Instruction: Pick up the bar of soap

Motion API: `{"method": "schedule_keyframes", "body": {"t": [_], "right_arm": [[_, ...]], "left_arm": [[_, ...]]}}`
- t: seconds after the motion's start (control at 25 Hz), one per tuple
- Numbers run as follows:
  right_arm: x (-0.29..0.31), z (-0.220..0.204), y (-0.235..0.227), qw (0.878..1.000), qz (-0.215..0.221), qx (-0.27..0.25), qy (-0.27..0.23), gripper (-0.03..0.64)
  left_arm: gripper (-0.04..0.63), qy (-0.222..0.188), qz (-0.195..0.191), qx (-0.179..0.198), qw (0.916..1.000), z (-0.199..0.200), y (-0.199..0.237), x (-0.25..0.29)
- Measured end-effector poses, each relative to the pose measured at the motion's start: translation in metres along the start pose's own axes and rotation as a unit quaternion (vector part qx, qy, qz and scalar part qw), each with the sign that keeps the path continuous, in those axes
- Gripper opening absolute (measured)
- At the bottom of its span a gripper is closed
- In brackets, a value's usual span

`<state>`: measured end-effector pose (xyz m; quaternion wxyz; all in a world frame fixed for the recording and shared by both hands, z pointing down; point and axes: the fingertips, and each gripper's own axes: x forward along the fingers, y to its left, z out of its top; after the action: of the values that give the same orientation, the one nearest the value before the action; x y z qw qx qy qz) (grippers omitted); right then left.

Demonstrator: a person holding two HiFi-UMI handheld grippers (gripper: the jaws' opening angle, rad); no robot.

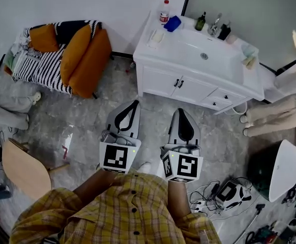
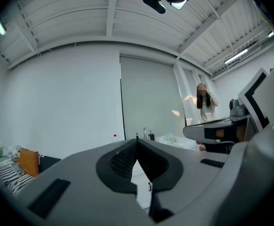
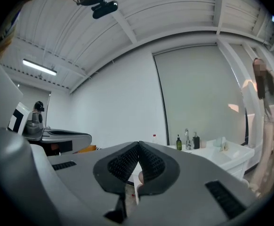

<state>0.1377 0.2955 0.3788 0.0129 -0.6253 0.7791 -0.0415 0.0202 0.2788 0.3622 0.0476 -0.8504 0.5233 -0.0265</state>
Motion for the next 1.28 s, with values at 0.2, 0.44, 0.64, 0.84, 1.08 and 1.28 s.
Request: {"method": "schedule_keyframes", "body": {"t": [0.2,0.44,0.64,0.84,1.08,1.28], "right_arm": [[0.073,-0.014,-0.020,1.000,-0.005,-0.008,0.017,0.018],[0.200,0.000,-0.027,0.999,-0.016,-0.015,0.024,0.018],[0.308,0.015,-0.030,0.998,-0.038,-0.021,0.052,0.018],[0.404,0.018,-0.031,0.995,-0.061,-0.008,0.073,0.018],[0.483,0.007,-0.039,0.988,-0.097,0.025,0.117,0.018],[0.519,-0.011,-0.046,0.982,-0.114,0.033,0.148,0.018]], "left_arm": [[0.011,-0.014,-0.016,0.001,0.9998,-0.013,0.023,0.072],[0.011,-0.026,-0.019,-0.027,0.9991,-0.008,0.101,0.179],[0.011,0.023,-0.035,-0.028,0.9987,-0.011,0.170,0.264],[0.011,0.024,-0.065,-0.025,0.9973,-0.006,0.221,0.342],[0.011,0.035,-0.091,-0.029,0.9948,-0.014,0.269,0.412],[0.011,0.049,-0.103,-0.040,0.9926,-0.029,0.286,0.448]]}}
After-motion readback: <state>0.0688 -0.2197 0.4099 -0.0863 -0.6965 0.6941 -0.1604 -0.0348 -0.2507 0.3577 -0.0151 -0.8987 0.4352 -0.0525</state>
